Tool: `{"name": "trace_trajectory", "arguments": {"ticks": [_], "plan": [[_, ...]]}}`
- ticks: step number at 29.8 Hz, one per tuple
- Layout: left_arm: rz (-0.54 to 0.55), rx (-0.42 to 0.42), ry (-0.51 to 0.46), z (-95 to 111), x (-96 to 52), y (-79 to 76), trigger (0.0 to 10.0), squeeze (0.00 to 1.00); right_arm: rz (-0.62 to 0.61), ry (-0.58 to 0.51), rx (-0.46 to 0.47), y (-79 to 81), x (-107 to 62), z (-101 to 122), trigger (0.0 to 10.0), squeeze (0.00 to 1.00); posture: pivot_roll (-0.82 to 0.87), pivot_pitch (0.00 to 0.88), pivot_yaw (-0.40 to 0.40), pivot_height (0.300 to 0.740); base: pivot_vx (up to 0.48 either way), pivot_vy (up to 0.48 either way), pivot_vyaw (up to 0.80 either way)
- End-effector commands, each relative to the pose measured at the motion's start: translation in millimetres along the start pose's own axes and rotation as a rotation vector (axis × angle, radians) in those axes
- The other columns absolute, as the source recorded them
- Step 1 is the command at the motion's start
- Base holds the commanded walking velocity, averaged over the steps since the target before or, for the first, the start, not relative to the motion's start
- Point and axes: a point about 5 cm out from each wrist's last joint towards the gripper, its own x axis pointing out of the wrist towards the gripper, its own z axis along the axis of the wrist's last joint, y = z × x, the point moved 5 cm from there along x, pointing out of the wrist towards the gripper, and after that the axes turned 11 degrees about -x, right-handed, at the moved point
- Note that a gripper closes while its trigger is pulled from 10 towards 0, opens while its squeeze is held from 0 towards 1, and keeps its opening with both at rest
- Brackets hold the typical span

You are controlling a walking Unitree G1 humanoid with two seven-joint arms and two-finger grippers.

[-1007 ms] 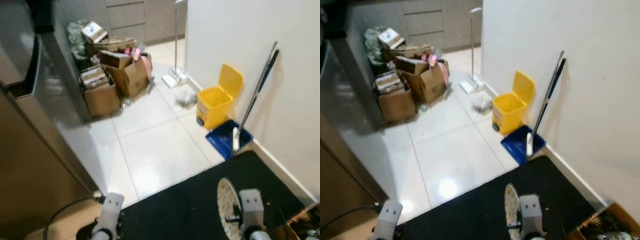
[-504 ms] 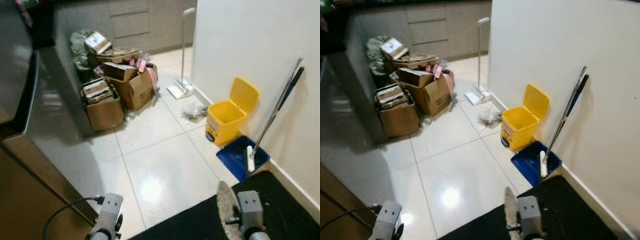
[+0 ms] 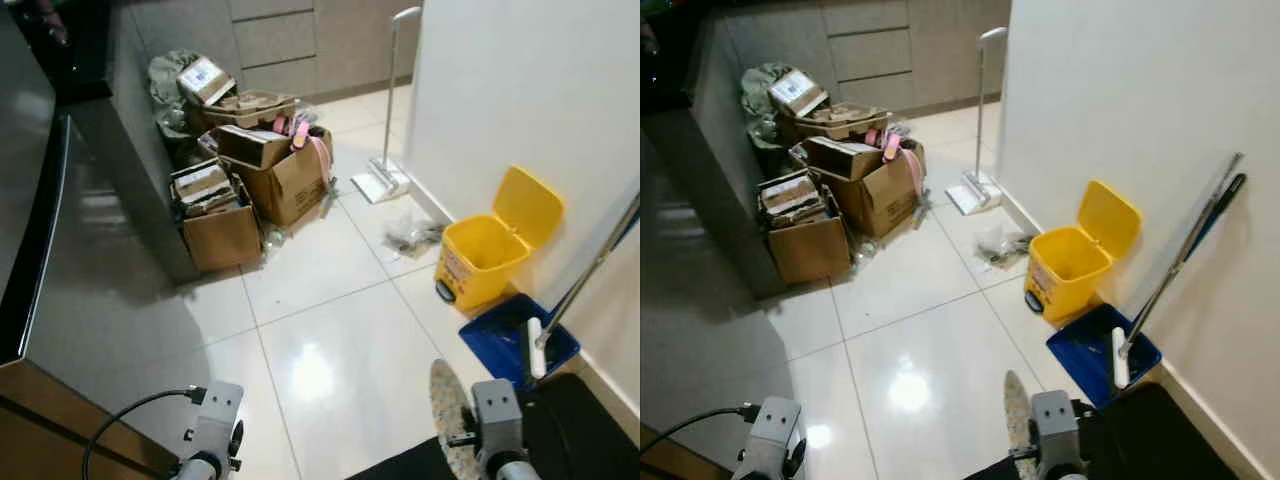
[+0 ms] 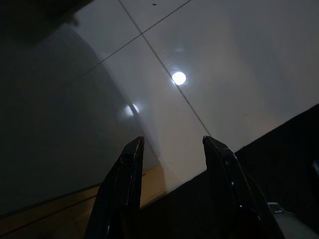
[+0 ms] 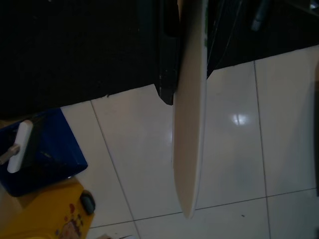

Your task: Restocking fridge

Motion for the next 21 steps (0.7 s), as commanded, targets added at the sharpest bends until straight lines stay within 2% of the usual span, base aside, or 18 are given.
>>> {"name": "trace_trajectory", "arguments": {"ticks": [1,16,21], "plan": [[0.012,-0.003,0.028,-9.8,-3.8,4.0,10.0,0.00,0.004,0.029,-0.002,-0.4,-4.3,-9.5,10.0,0.00,-0.07,0.112,0.037,0.737,0.000,0.000,0.00],[0.018,-0.001,0.031,-10.6,-4.4,5.9,10.0,0.00,0.042,0.029,-0.039,7.0,-4.3,-9.4,10.0,0.00,-0.07,0.113,0.042,0.737,0.000,0.000,0.00],[0.018,-0.008,0.030,-9.9,-4.0,4.7,10.0,0.00,0.050,0.024,-0.041,8.5,-4.2,-8.7,10.0,0.00,-0.07,0.112,0.042,0.737,0.000,0.000,0.69]]}}
